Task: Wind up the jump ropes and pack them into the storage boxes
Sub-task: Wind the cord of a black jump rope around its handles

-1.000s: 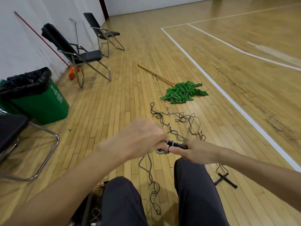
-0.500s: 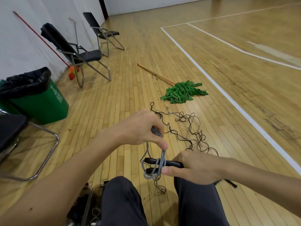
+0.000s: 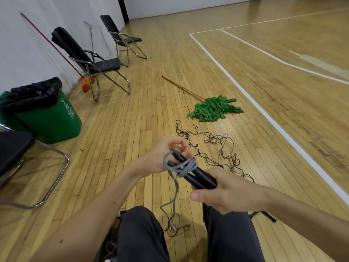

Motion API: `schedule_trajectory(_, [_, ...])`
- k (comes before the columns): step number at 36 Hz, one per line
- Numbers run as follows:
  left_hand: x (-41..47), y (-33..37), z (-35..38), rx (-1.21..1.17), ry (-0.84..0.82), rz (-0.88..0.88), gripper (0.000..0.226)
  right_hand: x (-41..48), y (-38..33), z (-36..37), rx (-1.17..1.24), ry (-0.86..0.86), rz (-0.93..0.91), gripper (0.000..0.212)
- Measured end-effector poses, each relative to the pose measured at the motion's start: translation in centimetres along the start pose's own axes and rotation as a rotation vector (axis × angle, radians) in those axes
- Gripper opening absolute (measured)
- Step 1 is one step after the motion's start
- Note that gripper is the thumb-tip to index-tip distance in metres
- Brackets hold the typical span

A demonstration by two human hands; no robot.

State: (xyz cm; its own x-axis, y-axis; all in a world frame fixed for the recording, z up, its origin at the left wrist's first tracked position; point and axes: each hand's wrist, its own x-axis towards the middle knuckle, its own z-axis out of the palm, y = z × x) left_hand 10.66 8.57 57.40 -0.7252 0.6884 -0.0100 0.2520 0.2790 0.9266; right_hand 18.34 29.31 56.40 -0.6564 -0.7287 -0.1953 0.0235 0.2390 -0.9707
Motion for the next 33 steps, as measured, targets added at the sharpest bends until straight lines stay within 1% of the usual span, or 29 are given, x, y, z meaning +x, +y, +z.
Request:
schedule_trajectory(1, [0.0,-0.2,0.2,-0.016,0.041,0.005,0.016,0.2,-0.1,0.0,0.076,0.013,-0.018,0.028])
schedule_trajectory(2, [0.0,-0.1,0.5,-0.053,0.108,-0.037,0.011,0.3,-0.1,0.0,0.133,0.042,-0.031,0.028])
schedule_trajectory(3, [0.1,-0.2,0.9,-0.045,0.183,-0.079,0.018,0.5,0.0,0.1,0.176,0.080,-0.044,0.028])
schedule_trajectory(4, [0.2,-0.5,1.3,-0.046,0.224,-0.091,0.023,0.8,0.0,0.1,0.211,0.123,-0.060,0.027])
schedule_trajectory(5, [0.4,-0.8,1.6,-0.049,0.236,-0.091,0.022,1.0,0.0,0.1,0.245,0.172,-0.078,0.028])
schedule_trajectory(6, [0.4,-0.9,1.9,-0.070,0.237,-0.096,0.016,1.2,0.1,0.1,0.279,0.223,-0.093,0.028])
schedule_trajectory(7, [0.5,-1.0,2.2,-0.091,0.241,-0.112,0.023,1.3,0.2,0.1,0.309,0.271,-0.106,0.028])
schedule_trajectory(8, [0.6,-1.1,2.4,-0.113,0.251,-0.134,0.039,1.5,0.3,0.1,0.329,0.311,-0.117,0.027])
schedule_trajectory(9, [0.6,-1.2,2.5,-0.118,0.259,-0.147,0.049,1.6,0.4,0.0,0.341,0.342,-0.125,0.025])
schedule_trajectory(10, [0.6,-1.4,2.6,-0.117,0.272,-0.146,0.051,1.8,0.6,-0.1,0.350,0.366,-0.128,0.023])
schedule_trajectory(12, [0.4,-1.9,2.9,-0.098,0.274,-0.131,0.039,2.1,1.1,-0.4,0.374,0.400,-0.124,0.019])
schedule_trajectory(14, [0.3,-2.3,3.1,-0.099,0.279,-0.136,0.030,2.4,1.8,-0.6,0.394,0.427,-0.115,0.020])
schedule_trajectory(17, [0.0,-2.9,3.5,-0.086,0.264,-0.157,0.031,2.8,3.2,-0.8,0.369,0.493,-0.085,0.024])
schedule_trajectory(19, [-0.4,-3.3,3.7,-0.057,0.243,-0.182,0.030,3.2,4.4,-0.8,0.334,0.539,-0.049,0.019])
schedule_trajectory(21, [-0.8,-4.1,3.7,-0.021,0.212,-0.221,0.027,3.5,5.7,-0.7,0.330,0.574,-0.008,0.022])
schedule_trajectory(24, [-1.2,-4.8,3.8,0.062,0.167,-0.285,0.026,4.1,7.2,-0.7,0.374,0.607,0.047,0.024])
schedule_trajectory(26, [-1.5,-5.3,3.8,0.142,0.171,-0.310,0.029,4.5,7.9,-0.6,0.381,0.615,0.081,0.025])
schedule_trajectory(29, [-1.7,-5.6,3.6,0.206,0.172,-0.329,0.032,5.0,9.0,-0.7,0.385,0.637,0.118,0.023])
schedule_trajectory(33, [-2.4,-5.7,3.1,0.295,0.146,-0.365,0.027,5.3,10.5,-1.8,0.390,0.700,0.193,0.018])
